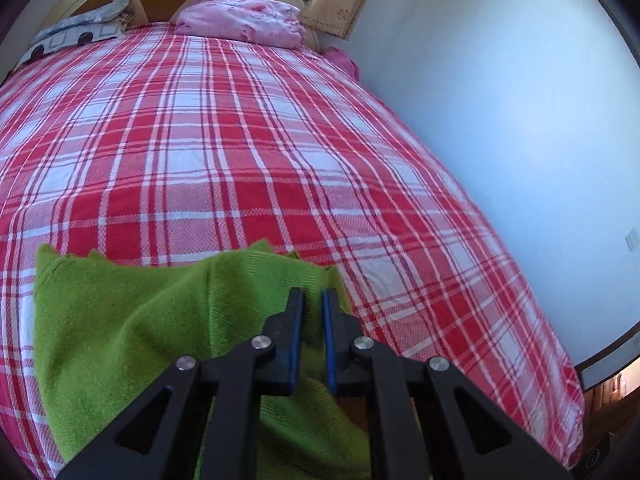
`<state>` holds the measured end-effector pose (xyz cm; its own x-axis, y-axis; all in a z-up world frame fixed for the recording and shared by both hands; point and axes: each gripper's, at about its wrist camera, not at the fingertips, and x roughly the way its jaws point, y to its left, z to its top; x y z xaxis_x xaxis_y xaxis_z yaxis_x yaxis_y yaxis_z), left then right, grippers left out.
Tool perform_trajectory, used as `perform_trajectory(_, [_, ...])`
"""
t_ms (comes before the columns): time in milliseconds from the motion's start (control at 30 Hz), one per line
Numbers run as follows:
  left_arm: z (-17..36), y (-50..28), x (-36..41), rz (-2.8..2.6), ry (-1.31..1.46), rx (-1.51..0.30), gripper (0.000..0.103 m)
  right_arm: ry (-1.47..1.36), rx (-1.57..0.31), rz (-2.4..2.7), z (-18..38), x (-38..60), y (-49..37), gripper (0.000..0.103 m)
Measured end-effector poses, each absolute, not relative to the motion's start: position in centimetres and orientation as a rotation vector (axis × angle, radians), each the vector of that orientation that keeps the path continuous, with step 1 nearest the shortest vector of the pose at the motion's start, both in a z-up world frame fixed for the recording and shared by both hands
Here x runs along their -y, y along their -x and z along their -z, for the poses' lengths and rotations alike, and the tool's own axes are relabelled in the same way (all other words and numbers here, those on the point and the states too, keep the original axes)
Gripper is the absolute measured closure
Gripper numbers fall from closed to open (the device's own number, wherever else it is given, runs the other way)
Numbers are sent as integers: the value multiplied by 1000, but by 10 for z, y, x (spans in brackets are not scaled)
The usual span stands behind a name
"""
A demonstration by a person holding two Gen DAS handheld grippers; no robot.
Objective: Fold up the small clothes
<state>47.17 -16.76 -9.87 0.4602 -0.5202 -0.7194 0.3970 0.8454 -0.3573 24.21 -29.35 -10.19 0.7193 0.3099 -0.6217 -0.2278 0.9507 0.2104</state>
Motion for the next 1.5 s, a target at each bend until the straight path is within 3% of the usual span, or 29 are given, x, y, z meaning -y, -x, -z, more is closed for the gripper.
perform_trajectory(267, [87,-448,197,623,-23,-870,93,-191,-787,-323,117,308,-244,103])
perform_trajectory(367, [62,-419,183,624,-65,-773,71,-178,-765,-312,114,312,-240,102])
perform_trajectory(433, [52,-405,165,586,-97,-725,40,-208,-723,-310,106,321,-236,102])
perform_trajectory(600, [63,-361,117,526,-179,-684,36,-214,-650,-353,77,323,-242,101])
perform_trajectory(633, [70,-354,112,517,-186,-688,31,-212,-654,-374,72,319,-250,97])
perform_trajectory(700, [86,-344,101,494,-180,-716,26,-242,-664,-425,67,312,-271,64])
perform_trajectory(733, [93,-340,96,502,-153,-734,26,-255,-682,-446,66,308,-284,34])
perform_trajectory(767, [100,-335,91,501,-130,-743,26,-267,-694,-470,66,303,-295,30])
perform_trajectory(833, [107,-327,90,490,-131,-731,19,-267,-719,-502,68,292,-310,38])
perform_trajectory(867, [109,-323,91,489,-139,-723,17,-243,-750,-486,71,286,-318,62])
perform_trajectory(933, [113,-316,92,485,-163,-709,14,-226,-823,-467,84,279,-329,85])
perform_trajectory(1033, [112,-313,90,494,-168,-687,9,-219,-901,-453,105,282,-324,101])
perform_trajectory(1100, [112,-312,84,507,-139,-695,2,-158,-910,-427,110,285,-310,101])
perform_trajectory(1333, [119,-282,74,561,-140,-712,0,-143,-857,-355,95,315,-288,102])
perform_trajectory(1400, [122,-277,74,559,-164,-734,0,-163,-832,-371,83,316,-295,81])
perform_trajectory(1433, [123,-277,75,551,-173,-741,0,-177,-817,-389,76,313,-301,44])
perform_trajectory(1467, [126,-278,76,528,-186,-751,0,-205,-812,-425,70,308,-307,23])
perform_trajectory(1500, [127,-279,77,512,-194,-762,0,-240,-805,-463,67,302,-316,23])
